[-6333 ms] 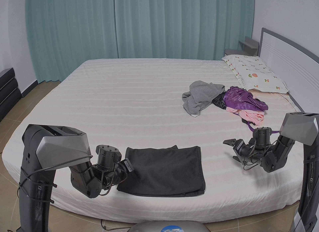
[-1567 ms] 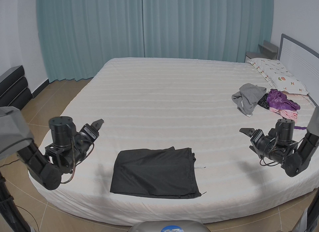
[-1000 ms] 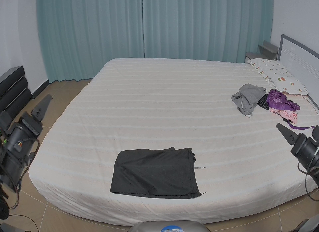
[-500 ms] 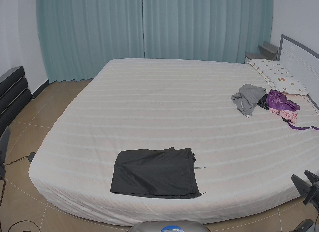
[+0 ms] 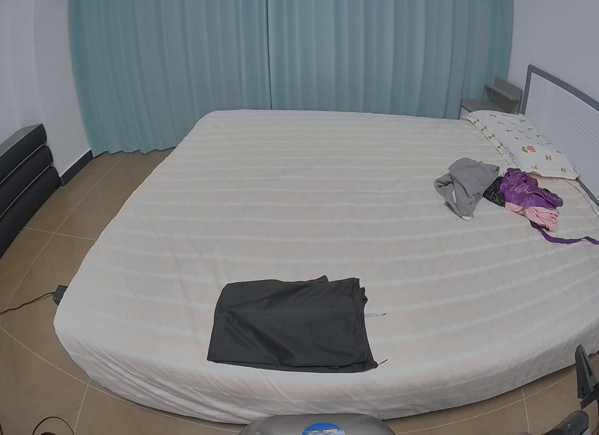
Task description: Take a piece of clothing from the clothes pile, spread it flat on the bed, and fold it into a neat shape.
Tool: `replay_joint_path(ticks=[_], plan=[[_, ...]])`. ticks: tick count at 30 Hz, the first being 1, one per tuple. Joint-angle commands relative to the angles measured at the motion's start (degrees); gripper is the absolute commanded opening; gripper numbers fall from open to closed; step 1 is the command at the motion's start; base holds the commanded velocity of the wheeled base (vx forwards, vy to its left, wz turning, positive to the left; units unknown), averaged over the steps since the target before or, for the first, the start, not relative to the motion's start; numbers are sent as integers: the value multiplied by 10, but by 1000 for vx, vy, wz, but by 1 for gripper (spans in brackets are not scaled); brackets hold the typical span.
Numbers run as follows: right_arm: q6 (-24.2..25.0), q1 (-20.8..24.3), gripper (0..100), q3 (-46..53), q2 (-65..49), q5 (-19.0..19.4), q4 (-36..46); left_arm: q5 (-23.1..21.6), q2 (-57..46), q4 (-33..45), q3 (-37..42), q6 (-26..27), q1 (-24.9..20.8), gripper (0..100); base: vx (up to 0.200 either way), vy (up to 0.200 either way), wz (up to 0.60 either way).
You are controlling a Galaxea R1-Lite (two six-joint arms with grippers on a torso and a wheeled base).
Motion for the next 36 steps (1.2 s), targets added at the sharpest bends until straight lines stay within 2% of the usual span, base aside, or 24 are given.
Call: replay_joint_path(ticks=[1, 6, 8, 10, 11, 13, 15, 17, 20, 21, 22, 26, 36], plan=[[-25, -17, 100, 32, -49, 2, -18, -41, -63, 20, 9, 10, 27, 100, 0, 0, 0], [-37, -17, 100, 82, -49, 4, -120, -47, -63, 15, 34, 10, 27, 100, 0, 0, 0], [-48, -17, 100, 92, -49, 4, -144, -66, -63, 3, 53, 12, 27, 100, 0, 0, 0], [-48, -17, 100, 92, -49, 3, -148, -81, -63, -25, 75, 16, 27, 100, 0, 0, 0], [-45, -17, 100, 92, -49, 0, -150, -103, -63, -94, 117, 20, 27, 100, 0, 0, 0], [-37, -17, 100, 92, -49, -3, -137, -120, -63, -109, 124, 23, 27, 100, 0, 0, 0], [-31, -17, 100, 92, -49, -3, -122, -128, -63, -102, 124, 23, 27, 100, 0, 0, 0], [-27, -17, 100, 92, -49, -4, -70, -136, -63, -80, 124, 20, 27, 100, 0, 0, 0], [-22, -17, 100, 92, -49, -3, -68, -147, -63, 2, 124, 14, 27, 100, 0, 0, 0], [-22, -17, 100, 92, -49, -3, -68, -147, -63, 6, 124, 14, 27, 100, 0, 0, 0], [-19, -17, 100, 92, -49, -3, -68, -148, -63, 53, 124, 13, 27, 100, 0, 0, 0], [-6, -17, 100, 91, -49, -6, -65, -153, -63, 119, 124, 6, 27, 100, 0, 0, 0], [9, -17, 100, 89, -49, -7, -58, -173, -63, 125, 124, -26, 27, 100, 0, 0, 0]])
